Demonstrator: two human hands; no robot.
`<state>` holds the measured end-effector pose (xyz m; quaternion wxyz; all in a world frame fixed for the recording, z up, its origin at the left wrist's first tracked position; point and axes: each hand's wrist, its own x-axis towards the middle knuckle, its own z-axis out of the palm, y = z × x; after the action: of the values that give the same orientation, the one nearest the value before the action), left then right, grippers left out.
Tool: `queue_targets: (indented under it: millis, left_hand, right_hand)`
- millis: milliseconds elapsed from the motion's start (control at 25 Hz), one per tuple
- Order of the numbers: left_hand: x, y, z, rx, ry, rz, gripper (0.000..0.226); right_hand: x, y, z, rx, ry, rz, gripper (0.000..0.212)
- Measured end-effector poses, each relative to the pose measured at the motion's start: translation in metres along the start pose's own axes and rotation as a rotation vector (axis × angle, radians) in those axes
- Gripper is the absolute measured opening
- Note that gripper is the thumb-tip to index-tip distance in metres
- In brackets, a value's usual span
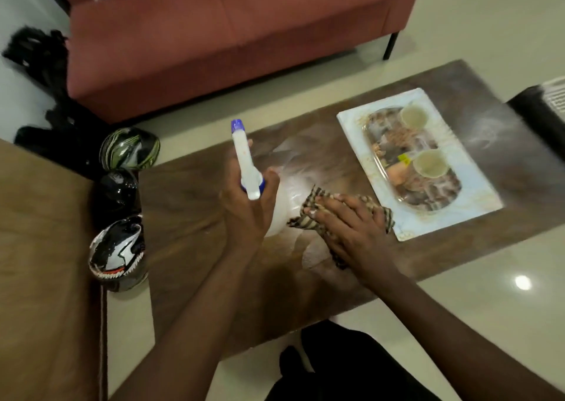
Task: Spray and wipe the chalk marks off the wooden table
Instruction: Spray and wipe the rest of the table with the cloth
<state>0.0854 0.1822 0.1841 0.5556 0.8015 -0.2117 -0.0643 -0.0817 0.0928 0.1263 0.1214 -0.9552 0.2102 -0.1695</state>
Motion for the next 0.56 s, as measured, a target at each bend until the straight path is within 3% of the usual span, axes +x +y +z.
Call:
queue_targets:
  millis: [280,560]
  left_hand:
    - [-0.014,0.125,0.091,0.067,0.007,0.22,0.044]
    - [-0.07,0.216,0.272,0.004,-0.044,0.167,0.044]
  right_hand:
    - [-0.031,0.087,-0.111,-0.035,0.109,0.004,0.036]
    - [-0.077,0.26,-0.198,0.004,0.132,0.043,0.037]
